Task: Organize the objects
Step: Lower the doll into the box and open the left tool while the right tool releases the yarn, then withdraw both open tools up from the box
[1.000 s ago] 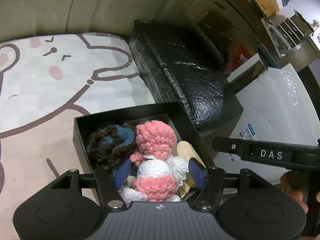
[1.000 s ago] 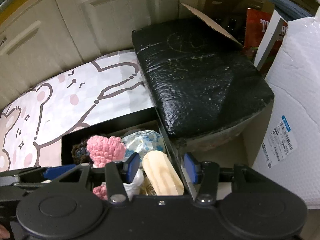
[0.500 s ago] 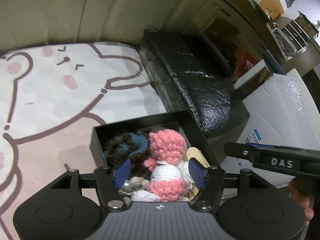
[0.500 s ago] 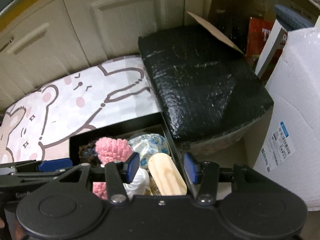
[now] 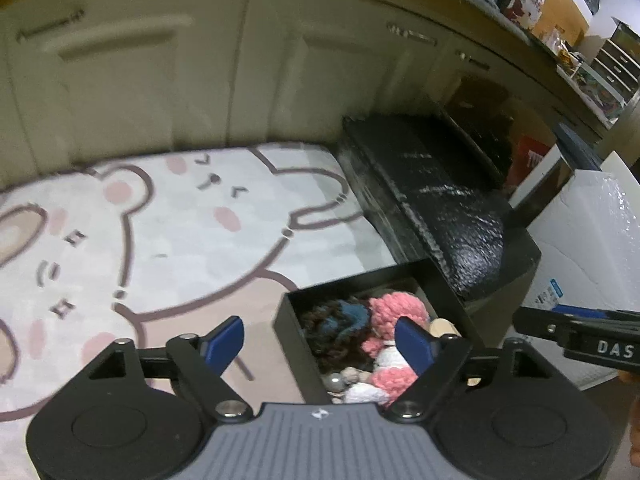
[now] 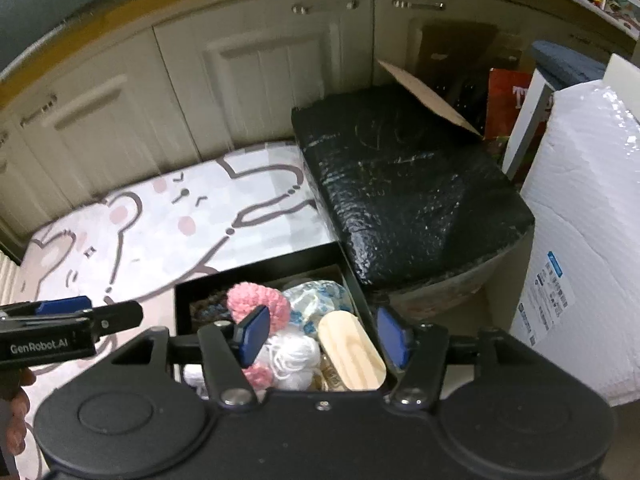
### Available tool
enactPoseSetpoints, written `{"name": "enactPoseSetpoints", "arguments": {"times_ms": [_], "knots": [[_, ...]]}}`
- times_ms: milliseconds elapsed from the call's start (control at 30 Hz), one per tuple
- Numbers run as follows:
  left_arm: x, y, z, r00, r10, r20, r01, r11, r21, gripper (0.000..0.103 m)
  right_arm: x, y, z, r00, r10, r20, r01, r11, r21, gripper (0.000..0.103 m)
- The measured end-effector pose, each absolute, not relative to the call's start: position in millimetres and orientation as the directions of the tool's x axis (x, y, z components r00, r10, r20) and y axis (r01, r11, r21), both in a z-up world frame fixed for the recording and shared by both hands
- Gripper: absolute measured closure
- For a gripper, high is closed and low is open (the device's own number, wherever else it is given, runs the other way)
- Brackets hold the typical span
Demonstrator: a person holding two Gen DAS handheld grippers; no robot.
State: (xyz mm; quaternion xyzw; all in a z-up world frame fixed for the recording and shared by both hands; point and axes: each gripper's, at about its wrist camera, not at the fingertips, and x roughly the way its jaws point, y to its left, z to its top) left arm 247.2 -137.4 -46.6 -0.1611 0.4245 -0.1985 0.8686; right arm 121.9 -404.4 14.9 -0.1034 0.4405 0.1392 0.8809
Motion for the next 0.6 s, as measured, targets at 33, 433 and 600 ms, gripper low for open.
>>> {"name": "enactPoseSetpoints", "arguments": {"times_ms": [33, 433, 600], "knots": [[243.2, -133.3, -42.7, 0.572, -0.474, -0.670, 0.208, 0.874, -0.440, 0.016, 117.9, -404.6, 17.6, 0.580, 0.157, -0.799, -0.339, 0.939, -0.062, 0.039], [187.3, -92.3, -14.1, 0.653, -0.406, -0.639, 0.210, 0.908, -0.362, 0.000, 63.7, -415.3, 45.1, 0.638, 0.200, -0.744, -0.376, 0.924, -0.074, 0.013], [166.0, -83.4, -9.3, 0.664, -0.401, -0.631, 0.219, 0.912, -0.348, 0.000, 40.0, -418.5, 51.1, 0.652, 0.217, -0.726, -0.400, 0.913, -0.086, 0.003]]}}
